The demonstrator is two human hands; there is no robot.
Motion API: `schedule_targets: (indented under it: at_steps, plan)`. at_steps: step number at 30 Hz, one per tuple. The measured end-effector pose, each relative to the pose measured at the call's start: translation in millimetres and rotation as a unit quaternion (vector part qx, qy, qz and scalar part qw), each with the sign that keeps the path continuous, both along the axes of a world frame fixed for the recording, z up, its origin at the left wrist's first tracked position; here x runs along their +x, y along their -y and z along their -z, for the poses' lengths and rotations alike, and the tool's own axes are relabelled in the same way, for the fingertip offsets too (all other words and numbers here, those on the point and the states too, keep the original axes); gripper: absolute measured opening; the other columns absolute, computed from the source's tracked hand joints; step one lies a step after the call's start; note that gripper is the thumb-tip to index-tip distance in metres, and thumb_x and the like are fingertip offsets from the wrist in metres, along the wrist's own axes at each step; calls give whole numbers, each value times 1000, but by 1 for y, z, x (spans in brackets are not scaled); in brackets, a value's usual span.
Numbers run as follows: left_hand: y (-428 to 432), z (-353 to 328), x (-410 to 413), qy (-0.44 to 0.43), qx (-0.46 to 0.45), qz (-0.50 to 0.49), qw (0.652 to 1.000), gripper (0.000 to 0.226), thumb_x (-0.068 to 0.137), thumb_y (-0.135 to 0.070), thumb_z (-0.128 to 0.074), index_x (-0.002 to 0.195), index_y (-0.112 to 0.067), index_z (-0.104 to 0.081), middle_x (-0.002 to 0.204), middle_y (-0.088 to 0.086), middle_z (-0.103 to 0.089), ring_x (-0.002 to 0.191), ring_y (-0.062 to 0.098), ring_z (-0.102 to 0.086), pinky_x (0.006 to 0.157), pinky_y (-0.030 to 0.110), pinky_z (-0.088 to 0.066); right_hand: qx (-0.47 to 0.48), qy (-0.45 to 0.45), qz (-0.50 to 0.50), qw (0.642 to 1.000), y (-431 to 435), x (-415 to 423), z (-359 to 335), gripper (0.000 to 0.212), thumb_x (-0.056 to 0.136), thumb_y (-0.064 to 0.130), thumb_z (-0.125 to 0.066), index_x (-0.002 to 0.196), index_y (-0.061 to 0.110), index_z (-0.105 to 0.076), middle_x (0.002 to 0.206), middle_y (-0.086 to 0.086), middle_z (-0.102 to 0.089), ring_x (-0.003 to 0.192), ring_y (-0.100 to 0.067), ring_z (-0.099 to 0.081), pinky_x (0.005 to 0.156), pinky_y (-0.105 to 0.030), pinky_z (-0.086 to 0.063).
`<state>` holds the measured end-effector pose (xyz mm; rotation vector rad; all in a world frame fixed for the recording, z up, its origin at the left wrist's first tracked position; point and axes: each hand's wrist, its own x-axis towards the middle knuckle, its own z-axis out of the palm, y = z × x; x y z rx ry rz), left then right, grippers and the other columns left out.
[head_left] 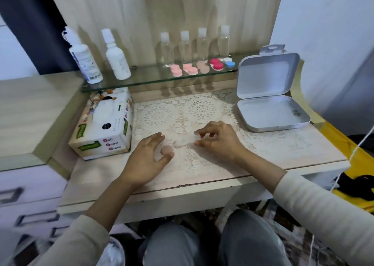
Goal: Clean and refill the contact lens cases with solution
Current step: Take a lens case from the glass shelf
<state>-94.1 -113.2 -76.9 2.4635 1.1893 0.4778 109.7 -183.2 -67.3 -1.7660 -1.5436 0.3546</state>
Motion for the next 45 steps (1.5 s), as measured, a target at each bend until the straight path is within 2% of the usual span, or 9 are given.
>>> schedule_targets:
  at_steps: [4, 8, 21, 24, 28, 34, 37, 40, 45]
  plan:
    - [0, 7, -3, -23, 8, 4, 1000, 62, 88, -46, -54, 140, -16, -37, 150, -4, -29, 138, 11, -21, 111, 20, -11, 5, 46, 27, 999, 1, -6, 7, 29, 76, 31, -73, 102, 18, -72, 94, 3, -66, 90, -14, -45, 89, -34, -36]
    - [1, 10, -2, -17, 12, 1, 1000, 77, 74, -57, -39, 139, -15, -40, 149, -3, -32, 138, 12, -23, 111, 20, -11, -4, 72, 25, 997, 2, -4, 11, 28, 78, 34, -71, 102, 21, -72, 99, 2, -64, 96, -15, -46, 91, -31, -30]
    - [1, 11, -2, -8, 20, 1, 1000, 78, 73, -58, -38, 138, -16, -40, 149, -4, -32, 138, 12, -23, 110, 20, -11, -23, 79, 19, 996, 1, -4, 14, 39, 70, 38, -77, 104, 21, -71, 101, 2, -62, 100, -17, -49, 95, -35, -33]
    - [1, 10, -2, -6, 9, 3, 1000, 70, 82, -56, -47, 139, -15, -39, 149, -3, -31, 137, 11, -23, 109, 19, -11, -27, 54, 17, 998, 2, -5, 11, 45, 67, 39, -79, 106, 19, -70, 98, 5, -58, 98, -12, -47, 92, -33, -37]
    - [-1, -6, -6, 40, 4, -12, 999, 52, 90, -37, -54, 136, -15, -43, 146, -4, -35, 135, 11, -27, 106, 16, -14, 8, 9, 35, 999, -1, 1, 2, 39, 76, 38, -71, 106, 13, -69, 104, -2, -61, 99, -16, -52, 87, -35, -44]
    - [-5, -51, -19, 128, 93, -34, 987, 32, 90, -27, -56, 117, -12, -62, 123, 2, -60, 116, 17, -52, 99, 28, -38, -41, 101, 0, 994, -30, 2, -10, 39, 92, 31, -54, 128, 18, -52, 134, 3, -50, 122, -16, -43, 99, -30, -33]
    - [-17, -65, -31, 115, 130, -91, 981, 40, 85, -34, -49, 114, -10, -64, 119, 5, -63, 112, 22, -54, 94, 31, -40, -72, 162, -37, 983, -45, -2, -11, 47, 92, 21, -51, 138, 18, -41, 146, 5, -37, 133, -14, -34, 107, -31, -29]
    - [-38, -74, -47, 88, 120, -180, 973, 32, 91, -23, -54, 120, -9, -60, 125, 9, -58, 116, 23, -51, 93, 27, -36, -99, 205, -63, 972, -59, -2, -11, 52, 91, 14, -47, 141, 17, -34, 151, 4, -27, 139, -17, -24, 110, -34, -27]
    - [-70, -75, -69, -12, 89, -219, 972, 32, 91, -18, -52, 121, -10, -59, 128, 13, -57, 114, 26, -53, 92, 29, -37, -119, 191, -88, 970, -76, -2, -4, 48, 94, 20, -43, 141, 19, -37, 153, 6, -23, 142, -16, -17, 112, -32, -21]
